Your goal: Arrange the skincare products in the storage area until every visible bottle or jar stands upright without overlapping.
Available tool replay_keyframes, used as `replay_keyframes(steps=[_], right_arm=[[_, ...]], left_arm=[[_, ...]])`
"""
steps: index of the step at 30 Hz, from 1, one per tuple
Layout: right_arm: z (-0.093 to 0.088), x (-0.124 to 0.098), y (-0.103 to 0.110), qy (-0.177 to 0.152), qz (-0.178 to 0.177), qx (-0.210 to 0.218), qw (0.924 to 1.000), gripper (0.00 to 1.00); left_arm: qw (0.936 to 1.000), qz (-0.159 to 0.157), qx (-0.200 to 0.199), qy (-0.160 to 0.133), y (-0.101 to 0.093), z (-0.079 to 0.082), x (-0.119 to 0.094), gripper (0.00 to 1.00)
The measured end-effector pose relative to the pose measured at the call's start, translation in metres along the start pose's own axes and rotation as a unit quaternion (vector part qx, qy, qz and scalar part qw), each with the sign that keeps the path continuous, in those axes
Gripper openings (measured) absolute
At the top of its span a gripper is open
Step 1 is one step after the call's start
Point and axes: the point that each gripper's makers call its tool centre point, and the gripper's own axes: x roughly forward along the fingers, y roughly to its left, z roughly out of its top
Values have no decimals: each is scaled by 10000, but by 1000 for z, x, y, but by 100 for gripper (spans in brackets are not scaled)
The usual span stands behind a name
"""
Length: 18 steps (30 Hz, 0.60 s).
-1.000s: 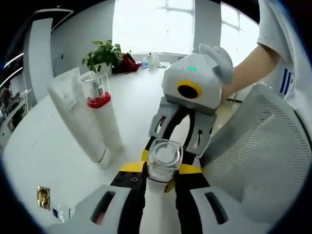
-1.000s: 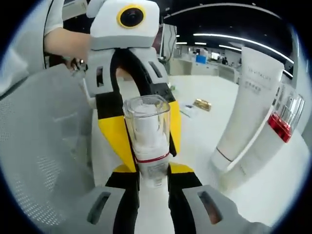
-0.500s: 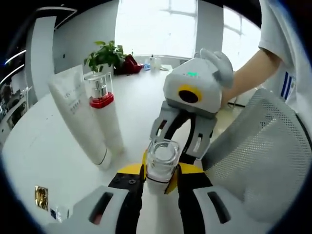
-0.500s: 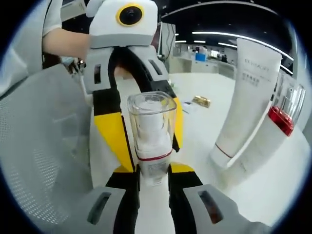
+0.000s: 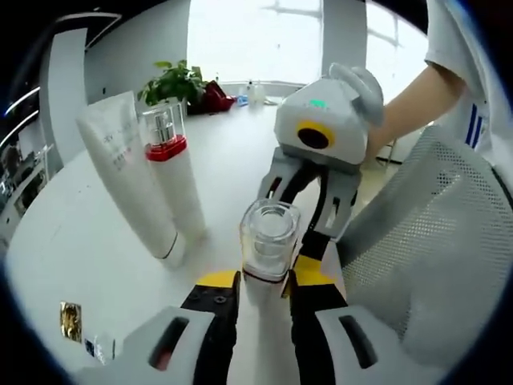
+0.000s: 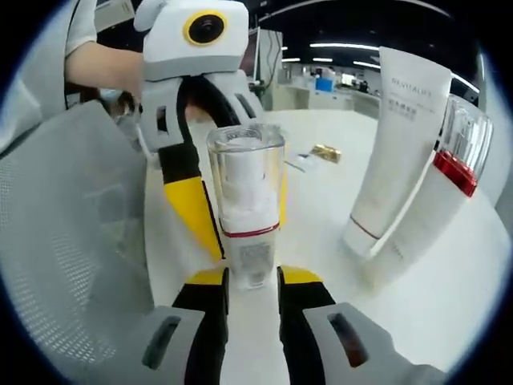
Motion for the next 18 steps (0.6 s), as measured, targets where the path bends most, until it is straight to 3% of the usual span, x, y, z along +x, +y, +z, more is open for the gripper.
replay_keyframes(steps=[12,18], right_arm=[[-4,-13,-5,9,-215,116,9997,26],[-7,-18,-7,38,-309,277,9991,34]], left_arm=[[9998,164,65,-88,10,4,5,21],[9996,199,68,-170,20,8,11,21]])
